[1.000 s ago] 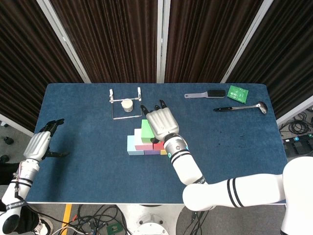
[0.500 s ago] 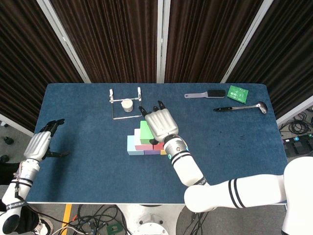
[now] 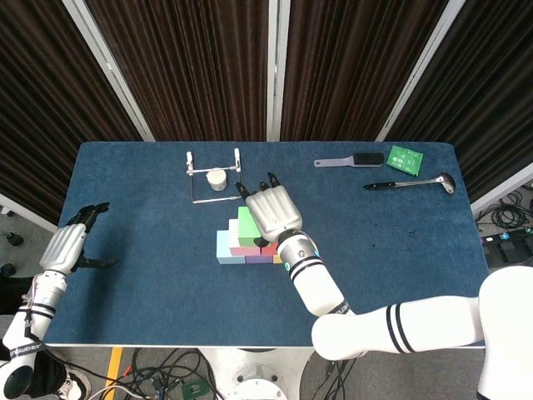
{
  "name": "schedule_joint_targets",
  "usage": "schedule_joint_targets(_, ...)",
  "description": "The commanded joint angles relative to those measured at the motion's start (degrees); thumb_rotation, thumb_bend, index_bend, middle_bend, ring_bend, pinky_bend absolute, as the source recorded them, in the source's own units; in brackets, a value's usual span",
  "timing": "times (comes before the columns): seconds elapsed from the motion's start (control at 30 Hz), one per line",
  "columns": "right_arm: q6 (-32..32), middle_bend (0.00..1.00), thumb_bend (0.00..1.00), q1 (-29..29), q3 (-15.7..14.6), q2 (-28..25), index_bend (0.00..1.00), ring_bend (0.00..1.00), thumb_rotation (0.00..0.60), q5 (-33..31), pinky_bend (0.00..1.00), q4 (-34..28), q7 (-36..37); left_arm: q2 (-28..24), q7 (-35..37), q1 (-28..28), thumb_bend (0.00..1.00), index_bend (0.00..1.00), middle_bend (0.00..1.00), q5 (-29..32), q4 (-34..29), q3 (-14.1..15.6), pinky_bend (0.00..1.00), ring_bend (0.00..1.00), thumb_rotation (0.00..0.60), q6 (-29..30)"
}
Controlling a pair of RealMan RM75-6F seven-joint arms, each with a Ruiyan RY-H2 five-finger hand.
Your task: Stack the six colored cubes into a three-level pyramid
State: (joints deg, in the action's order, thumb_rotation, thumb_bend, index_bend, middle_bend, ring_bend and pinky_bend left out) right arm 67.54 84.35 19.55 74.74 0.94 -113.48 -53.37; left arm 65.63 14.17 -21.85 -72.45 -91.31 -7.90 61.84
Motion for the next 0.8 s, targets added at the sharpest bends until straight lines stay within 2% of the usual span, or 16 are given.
schedule_joint_targets(0.03, 0.0, 0.61, 0.13, 0.0, -0.1, 0.1, 0.0, 0.17, 0.6, 0.1, 0.0, 0.0, 0.0, 0.0, 0.0, 0.0, 0.03, 0.08, 0.11, 0.0, 0.0, 0.0, 0.14, 0.0, 0.6, 0.0)
schedule_joint_targets(0.2, -0.8, 0.56, 0.13, 0.1, -0.4, -0.2, 0.0, 0.17, 0.6, -0.1, 0.0, 0.0, -0.3, 0.0, 0.0, 0.1, 0.03, 0.08, 0.11, 0.0, 0.0, 0.1, 0.14, 0.0, 0.6, 0.1)
schedule_joint_targets(0.27, -1.1, 0.51, 0.13, 0.1, -0.4, -0.3, 0.0, 0.15, 0.6, -0.1, 0.0, 0.0, -0.2, 0.0, 0.0, 0.1, 0.03, 0.08, 0.11, 0.0, -0.1, 0.0, 0.14, 0.0, 0.6, 0.2)
schedule_joint_targets(0.43, -1.9, 0.29, 0.1, 0.0, -0.5, -0.8, 0.0, 0.05, 0.6, -0.1, 0.0, -0.1, 0.2, 0.0, -0.1, 0.0, 0.03, 0.08, 0.11, 0.1, 0.0, 0.0, 0.14, 0.0, 0.6, 0.0)
schedule_joint_targets(0.53, -2.5, 0.2, 0.09, -0.2, -0.4, -1.2, 0.0, 0.01, 0.6, 0.0, 0.0, -0.3, 0.7, 0.0, -0.1, 0.0, 0.03, 0.08, 0.11, 0.1, 0.0, -0.1, 0.14, 0.0, 0.6, 0.0)
schedule_joint_targets(0.67, -3.1, 0.1, 0.04, -0.6, -0.2, -1.7, 0.0, 0.0, 0.6, 0.6, 0.0, -0.7, 1.9, 0.0, -0.2, 0.0, 0.03, 0.08, 0.11, 0.2, -0.2, -0.1, 0.14, 0.0, 0.6, 0.1)
schedule_joint_targets(0.8, -4.1, 0.06, 0.03, -1.4, 0.4, -3.4, 0.0, 0.0, 0.6, 1.4, 0.0, -2.1, 3.5, -0.3, -0.2, 0.0, 0.03, 0.08, 0.11, 0.2, -0.5, -0.2, 0.14, 0.0, 0.6, 0.2)
